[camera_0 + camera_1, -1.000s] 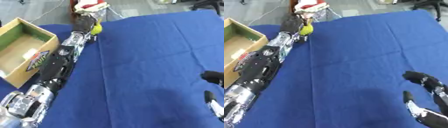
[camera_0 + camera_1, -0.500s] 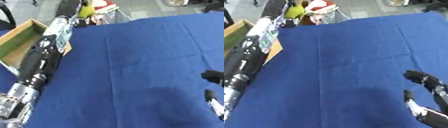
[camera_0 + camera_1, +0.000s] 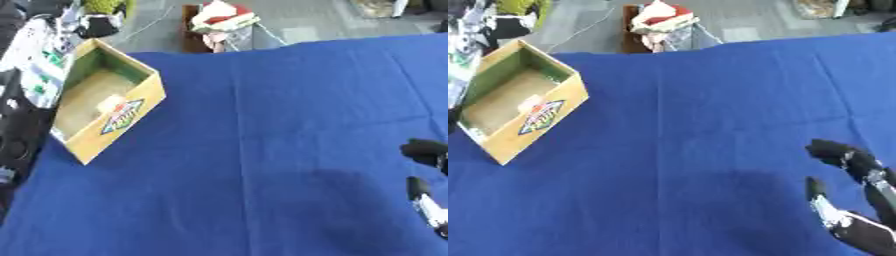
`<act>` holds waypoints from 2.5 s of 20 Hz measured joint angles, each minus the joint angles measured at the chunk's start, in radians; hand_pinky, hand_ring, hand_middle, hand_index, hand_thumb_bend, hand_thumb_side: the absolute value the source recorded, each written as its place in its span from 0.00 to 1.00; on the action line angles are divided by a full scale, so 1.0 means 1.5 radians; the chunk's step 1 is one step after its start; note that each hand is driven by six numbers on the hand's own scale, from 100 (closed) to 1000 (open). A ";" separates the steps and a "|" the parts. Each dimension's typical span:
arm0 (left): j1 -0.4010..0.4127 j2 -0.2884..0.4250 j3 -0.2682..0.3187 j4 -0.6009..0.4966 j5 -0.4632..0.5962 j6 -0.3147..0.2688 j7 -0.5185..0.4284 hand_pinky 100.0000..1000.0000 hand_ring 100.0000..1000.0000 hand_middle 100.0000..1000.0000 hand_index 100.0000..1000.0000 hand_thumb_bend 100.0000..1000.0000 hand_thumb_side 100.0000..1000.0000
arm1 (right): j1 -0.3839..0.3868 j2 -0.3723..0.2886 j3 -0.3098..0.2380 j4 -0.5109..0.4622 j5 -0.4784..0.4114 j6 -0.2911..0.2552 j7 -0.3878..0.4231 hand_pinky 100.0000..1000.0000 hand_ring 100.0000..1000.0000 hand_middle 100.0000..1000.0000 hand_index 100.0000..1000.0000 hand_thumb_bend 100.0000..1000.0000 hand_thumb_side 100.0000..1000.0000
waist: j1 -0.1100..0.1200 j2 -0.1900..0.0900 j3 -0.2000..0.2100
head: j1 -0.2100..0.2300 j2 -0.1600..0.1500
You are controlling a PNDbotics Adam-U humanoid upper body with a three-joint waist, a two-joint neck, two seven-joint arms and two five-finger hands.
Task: Pick up objects on the table and place them in the box.
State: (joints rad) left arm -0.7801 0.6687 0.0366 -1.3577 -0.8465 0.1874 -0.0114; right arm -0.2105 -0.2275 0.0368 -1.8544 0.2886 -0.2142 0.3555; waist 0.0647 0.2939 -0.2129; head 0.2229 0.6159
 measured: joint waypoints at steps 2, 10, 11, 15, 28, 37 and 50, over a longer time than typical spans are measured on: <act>0.026 0.002 0.003 0.001 0.002 0.007 -0.007 0.47 0.44 0.42 0.60 0.20 0.00 | 0.000 -0.001 0.000 0.000 0.000 0.000 0.000 0.86 0.83 0.77 0.88 0.00 0.31 | -0.001 -0.002 0.004 | -0.002 0.000; 0.086 -0.002 0.019 0.076 -0.003 0.024 -0.020 0.51 0.48 0.48 0.65 0.21 0.00 | 0.000 -0.003 -0.002 0.000 0.000 0.000 0.000 0.86 0.83 0.77 0.88 0.00 0.31 | -0.008 -0.010 0.014 | -0.004 0.005; 0.091 -0.004 0.021 0.089 -0.003 0.025 -0.020 0.53 0.50 0.50 0.67 0.22 0.00 | 0.000 -0.003 -0.002 0.000 0.000 0.000 0.000 0.86 0.83 0.77 0.88 0.00 0.31 | -0.008 -0.011 0.015 | -0.004 0.005; 0.106 -0.014 0.023 0.127 -0.001 0.020 -0.023 0.57 0.59 0.61 0.72 0.28 0.04 | 0.001 -0.003 -0.002 0.000 0.000 0.000 0.000 0.86 0.83 0.77 0.88 0.00 0.31 | -0.010 -0.011 0.016 | -0.004 0.006; 0.166 -0.020 0.053 0.036 0.055 0.016 0.003 0.57 0.64 0.68 0.77 0.46 0.29 | 0.003 -0.003 -0.004 0.000 0.000 0.001 -0.001 0.86 0.83 0.77 0.88 0.00 0.31 | -0.011 -0.013 0.022 | -0.003 0.012; 0.257 -0.040 0.080 -0.212 0.200 -0.002 0.082 0.52 0.60 0.60 0.74 0.38 0.32 | 0.006 -0.004 -0.004 0.000 0.000 0.004 -0.005 0.86 0.82 0.76 0.88 0.00 0.32 | -0.010 -0.013 0.029 | -0.006 0.017; 0.390 -0.181 0.056 -0.377 0.366 -0.105 0.121 0.46 0.55 0.54 0.71 0.29 0.35 | 0.006 -0.003 -0.004 0.000 -0.014 0.008 -0.014 0.85 0.81 0.75 0.87 0.00 0.33 | -0.013 -0.027 0.037 | -0.002 0.065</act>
State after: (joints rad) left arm -0.1957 0.3976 0.1213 -1.9240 -0.2974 0.0296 0.1708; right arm -0.2016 -0.2320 0.0312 -1.8544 0.2683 -0.2029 0.3341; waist 0.0449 0.2533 -0.1581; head 0.2195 0.7130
